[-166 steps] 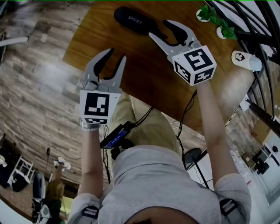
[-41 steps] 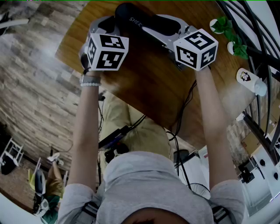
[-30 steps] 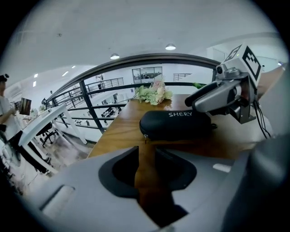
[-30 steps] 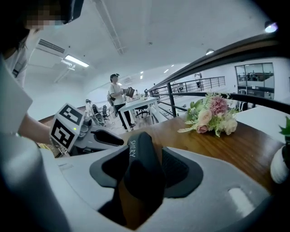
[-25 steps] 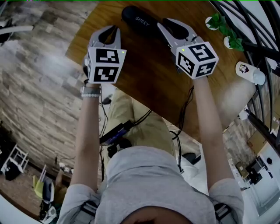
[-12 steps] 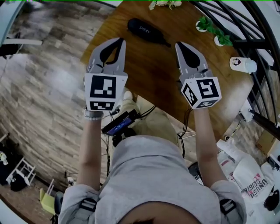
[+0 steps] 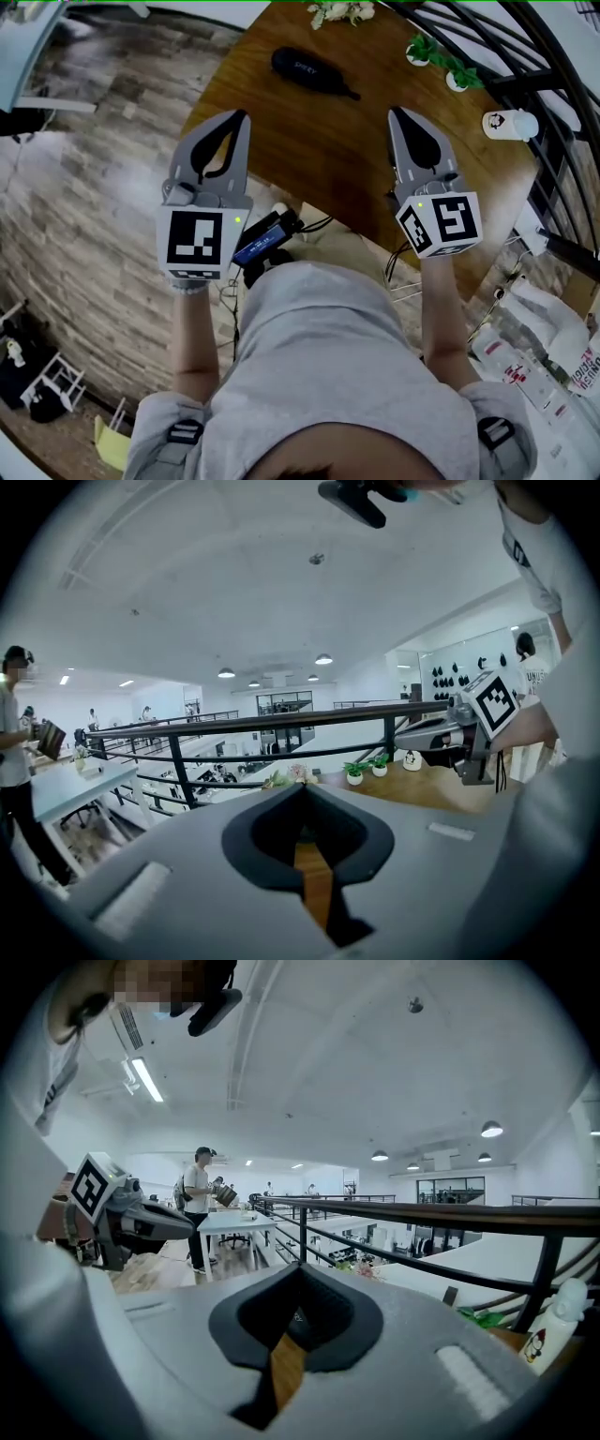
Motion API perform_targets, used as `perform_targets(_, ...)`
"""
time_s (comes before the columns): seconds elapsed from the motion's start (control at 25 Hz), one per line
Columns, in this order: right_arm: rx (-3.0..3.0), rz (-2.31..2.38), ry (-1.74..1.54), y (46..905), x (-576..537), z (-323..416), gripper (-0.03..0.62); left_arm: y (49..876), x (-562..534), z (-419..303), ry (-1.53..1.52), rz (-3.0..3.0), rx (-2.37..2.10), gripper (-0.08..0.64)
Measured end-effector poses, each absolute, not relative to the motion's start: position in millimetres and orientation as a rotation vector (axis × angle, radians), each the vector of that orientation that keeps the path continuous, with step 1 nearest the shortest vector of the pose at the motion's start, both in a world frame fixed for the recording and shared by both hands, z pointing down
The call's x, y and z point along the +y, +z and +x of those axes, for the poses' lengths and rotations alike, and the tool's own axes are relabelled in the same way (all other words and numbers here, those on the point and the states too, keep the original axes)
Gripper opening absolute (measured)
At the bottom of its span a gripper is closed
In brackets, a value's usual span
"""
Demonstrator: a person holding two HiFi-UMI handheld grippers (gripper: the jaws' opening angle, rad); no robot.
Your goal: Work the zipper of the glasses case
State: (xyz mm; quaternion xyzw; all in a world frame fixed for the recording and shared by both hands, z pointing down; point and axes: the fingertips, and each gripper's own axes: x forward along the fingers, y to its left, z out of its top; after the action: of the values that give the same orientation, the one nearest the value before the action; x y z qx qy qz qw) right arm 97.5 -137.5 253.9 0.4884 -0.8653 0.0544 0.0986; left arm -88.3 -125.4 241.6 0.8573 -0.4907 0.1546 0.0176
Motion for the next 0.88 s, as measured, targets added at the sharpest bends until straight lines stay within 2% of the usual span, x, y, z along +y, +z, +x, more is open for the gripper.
perform_targets(0.88, -2.595, 1.427, 0.157, 236, -123, 85, 0.002, 242, -106, -82, 0.427, 2.638, -1.467, 0.017)
